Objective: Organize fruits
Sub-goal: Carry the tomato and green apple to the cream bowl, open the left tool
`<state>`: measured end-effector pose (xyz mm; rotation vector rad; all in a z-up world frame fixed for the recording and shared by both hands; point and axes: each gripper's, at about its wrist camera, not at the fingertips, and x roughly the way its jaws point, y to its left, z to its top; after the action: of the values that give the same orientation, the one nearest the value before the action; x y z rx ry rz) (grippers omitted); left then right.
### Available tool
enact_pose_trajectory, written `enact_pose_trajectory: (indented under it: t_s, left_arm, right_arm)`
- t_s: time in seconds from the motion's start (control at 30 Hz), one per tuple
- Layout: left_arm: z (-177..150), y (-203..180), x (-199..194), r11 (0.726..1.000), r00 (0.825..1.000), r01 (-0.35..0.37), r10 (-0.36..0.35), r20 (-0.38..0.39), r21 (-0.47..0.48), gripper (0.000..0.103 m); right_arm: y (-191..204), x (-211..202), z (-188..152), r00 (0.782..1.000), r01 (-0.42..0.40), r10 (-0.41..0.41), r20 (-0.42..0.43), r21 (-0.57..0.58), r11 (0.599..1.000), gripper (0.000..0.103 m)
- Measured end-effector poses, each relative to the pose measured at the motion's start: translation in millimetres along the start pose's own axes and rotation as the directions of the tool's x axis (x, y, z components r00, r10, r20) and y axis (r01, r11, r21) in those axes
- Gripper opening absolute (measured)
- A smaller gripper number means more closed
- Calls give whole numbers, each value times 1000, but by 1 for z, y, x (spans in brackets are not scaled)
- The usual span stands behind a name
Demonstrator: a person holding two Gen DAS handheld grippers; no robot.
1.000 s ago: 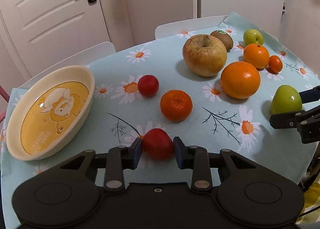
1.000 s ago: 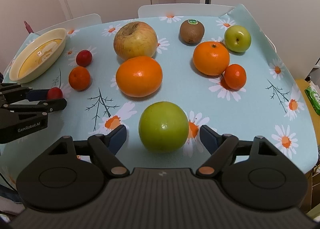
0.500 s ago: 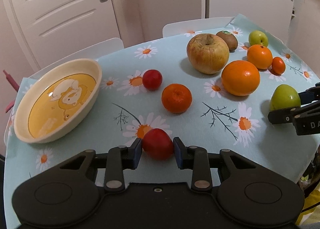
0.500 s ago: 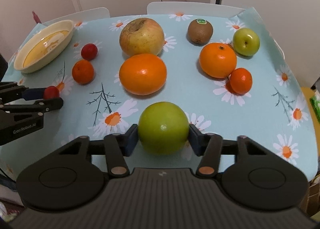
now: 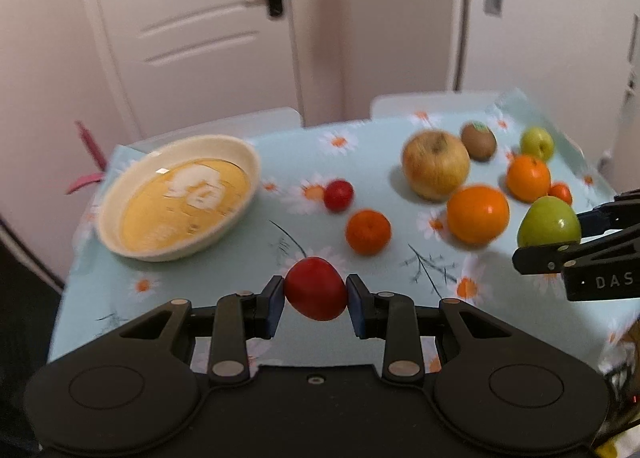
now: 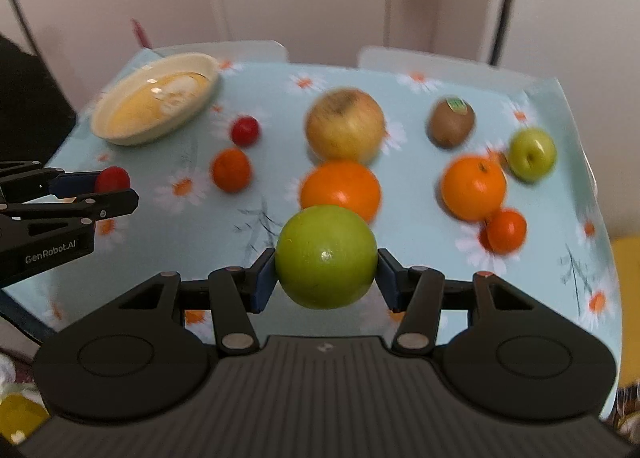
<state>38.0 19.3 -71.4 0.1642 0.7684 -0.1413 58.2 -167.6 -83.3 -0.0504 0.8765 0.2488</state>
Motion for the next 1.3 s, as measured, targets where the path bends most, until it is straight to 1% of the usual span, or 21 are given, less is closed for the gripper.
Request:
enact_pose_trajectory:
  t_s: [0.13, 0.27, 0.37, 0.5, 0.63, 0.73, 0.93, 1.07, 1.3]
  left_arm:
    - [8, 9, -27, 995, 997, -70, 73, 33, -74, 37]
    - [21, 31, -46, 982, 987, -137, 146, 61, -130, 37]
    - [33, 52, -53, 974, 979, -170, 184, 84, -151, 37]
    - [51, 83, -51, 970, 970, -196, 213, 113, -145, 37]
    - [69, 113, -35, 972, 970, -195, 211, 123, -130, 37]
    - [81, 133, -17, 977, 974, -175, 190, 127, -119, 37]
    - [100, 162, 30, 987, 982, -136, 146, 121, -87, 37]
    - [106, 174, 66, 992, 988, -111, 117, 99, -62, 37]
    - [106, 179, 129, 997, 997, -73, 73, 37, -2, 37]
  right_arm:
    - [9, -12, 22, 997, -62, 65, 31, -67, 996, 67]
    - [25, -19, 52, 990, -120, 129, 60, -131, 984, 67]
    - [41, -20, 73, 982, -149, 166, 86, -172, 974, 67]
    - [64, -12, 107, 973, -183, 204, 107, -186, 965, 67]
    - [88, 5, 136, 968, -186, 215, 128, -207, 960, 67]
    - [104, 26, 157, 967, -188, 216, 132, -198, 962, 67]
    - [127, 75, 194, 974, -161, 184, 134, -167, 973, 67]
    - [137, 109, 210, 980, -141, 160, 122, -148, 979, 67]
    - [144, 154, 221, 989, -112, 122, 88, -106, 988, 67]
